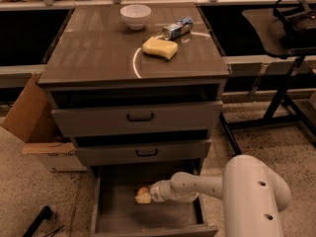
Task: Place orange into bottom drawer
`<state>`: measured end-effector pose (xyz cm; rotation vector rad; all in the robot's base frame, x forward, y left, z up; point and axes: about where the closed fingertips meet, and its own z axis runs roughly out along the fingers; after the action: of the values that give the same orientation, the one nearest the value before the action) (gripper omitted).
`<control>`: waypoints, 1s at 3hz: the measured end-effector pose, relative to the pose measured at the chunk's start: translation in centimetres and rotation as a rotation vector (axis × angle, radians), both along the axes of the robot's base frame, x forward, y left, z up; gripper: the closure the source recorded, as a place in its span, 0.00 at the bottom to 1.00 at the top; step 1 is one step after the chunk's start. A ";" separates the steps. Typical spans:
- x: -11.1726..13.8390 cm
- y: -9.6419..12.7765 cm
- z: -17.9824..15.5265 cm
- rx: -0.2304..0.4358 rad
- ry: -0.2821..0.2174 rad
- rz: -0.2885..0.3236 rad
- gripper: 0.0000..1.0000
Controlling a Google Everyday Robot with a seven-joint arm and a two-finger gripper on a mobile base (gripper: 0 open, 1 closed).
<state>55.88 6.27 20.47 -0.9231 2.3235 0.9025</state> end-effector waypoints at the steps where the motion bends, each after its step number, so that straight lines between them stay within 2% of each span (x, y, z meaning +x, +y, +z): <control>1: 0.0 -0.1 -1.4 -0.015 0.020 -0.008 0.00; 2: 0.0 -0.1 -1.4 -0.015 0.020 -0.008 0.00; 3: -0.8 -2.0 1.0 0.016 -0.028 -0.028 0.00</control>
Offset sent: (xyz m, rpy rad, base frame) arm -0.0018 -0.0278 0.0020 -0.0031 -0.0164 -0.0520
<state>55.03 4.23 21.52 -0.8886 2.2972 0.8895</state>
